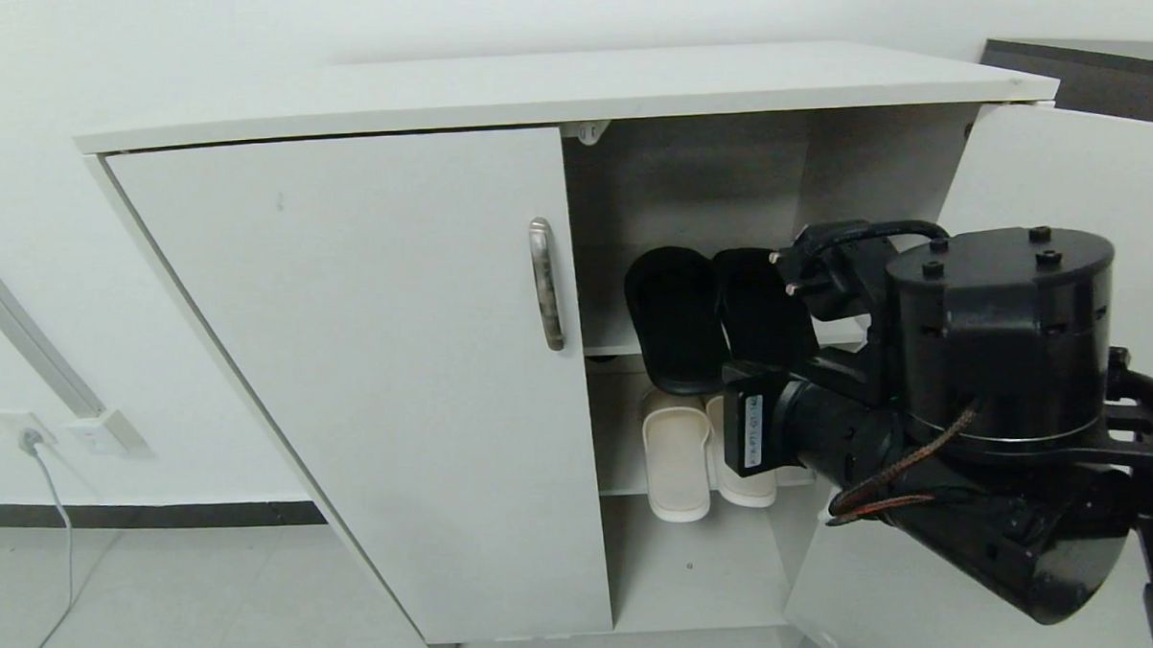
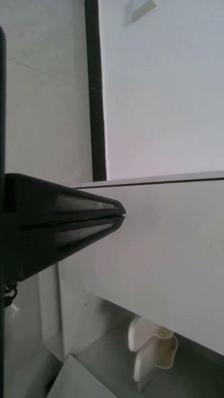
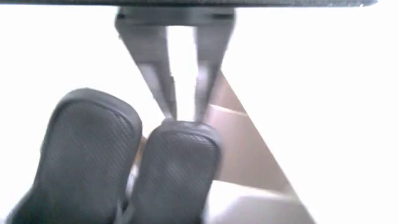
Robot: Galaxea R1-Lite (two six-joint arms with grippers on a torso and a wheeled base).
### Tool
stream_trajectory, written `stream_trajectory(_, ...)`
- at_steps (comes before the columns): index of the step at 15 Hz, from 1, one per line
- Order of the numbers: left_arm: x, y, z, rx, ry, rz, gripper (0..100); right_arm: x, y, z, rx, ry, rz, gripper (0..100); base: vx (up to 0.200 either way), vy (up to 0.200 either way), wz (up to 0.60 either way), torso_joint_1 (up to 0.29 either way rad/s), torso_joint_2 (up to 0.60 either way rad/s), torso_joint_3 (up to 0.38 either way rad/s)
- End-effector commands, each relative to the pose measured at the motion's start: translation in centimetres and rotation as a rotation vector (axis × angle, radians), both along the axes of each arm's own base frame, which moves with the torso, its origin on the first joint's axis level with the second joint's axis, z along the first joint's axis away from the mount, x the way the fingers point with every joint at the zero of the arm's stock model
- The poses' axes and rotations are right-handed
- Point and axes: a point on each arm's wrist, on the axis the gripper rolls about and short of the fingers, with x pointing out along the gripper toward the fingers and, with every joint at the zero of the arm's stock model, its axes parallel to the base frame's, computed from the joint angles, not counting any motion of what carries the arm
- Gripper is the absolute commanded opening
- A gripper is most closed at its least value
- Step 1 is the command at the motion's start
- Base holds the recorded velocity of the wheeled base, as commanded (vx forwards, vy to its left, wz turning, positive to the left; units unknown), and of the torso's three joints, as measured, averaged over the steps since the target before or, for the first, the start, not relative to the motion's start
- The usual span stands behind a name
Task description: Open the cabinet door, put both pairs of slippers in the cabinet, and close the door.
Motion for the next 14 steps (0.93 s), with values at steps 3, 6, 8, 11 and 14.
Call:
stream_trajectory(3, 0.0, 0.0, 0.0, 0.000, 0.002, 0.000, 0, -0.3, -0.3, -0.4, -0.011, 0.006, 0.005, 0, 0.000, 0.000, 0.00, 0.000, 0.00, 0.000)
stream_trajectory(6, 0.0, 0.0, 0.0, 0.000, 0.002, 0.000, 0, -0.3, -0.3, -0.7, -0.017, 0.012, 0.005, 0, 0.000, 0.000, 0.00, 0.000, 0.00, 0.000)
stream_trajectory(8, 0.0, 0.0, 0.0, 0.000, 0.002, 0.000, 0, -0.2, -0.1, -1.0, -0.025, 0.018, 0.003, 0, 0.000, 0.000, 0.00, 0.000, 0.00, 0.000)
stream_trajectory(11, 0.0, 0.0, 0.0, 0.000, 0.002, 0.000, 0, -0.2, -0.2, -1.3, -0.035, 0.022, -0.001, 0, -0.133, 0.000, 0.00, 0.003, 0.00, 0.002)
stream_trajectory(14, 0.0, 0.0, 0.0, 0.000, 0.002, 0.000, 0, -0.2, -0.3, -1.3, -0.036, 0.023, -0.004, 0, -0.200, 0.000, 0.00, 0.007, 0.00, 0.006)
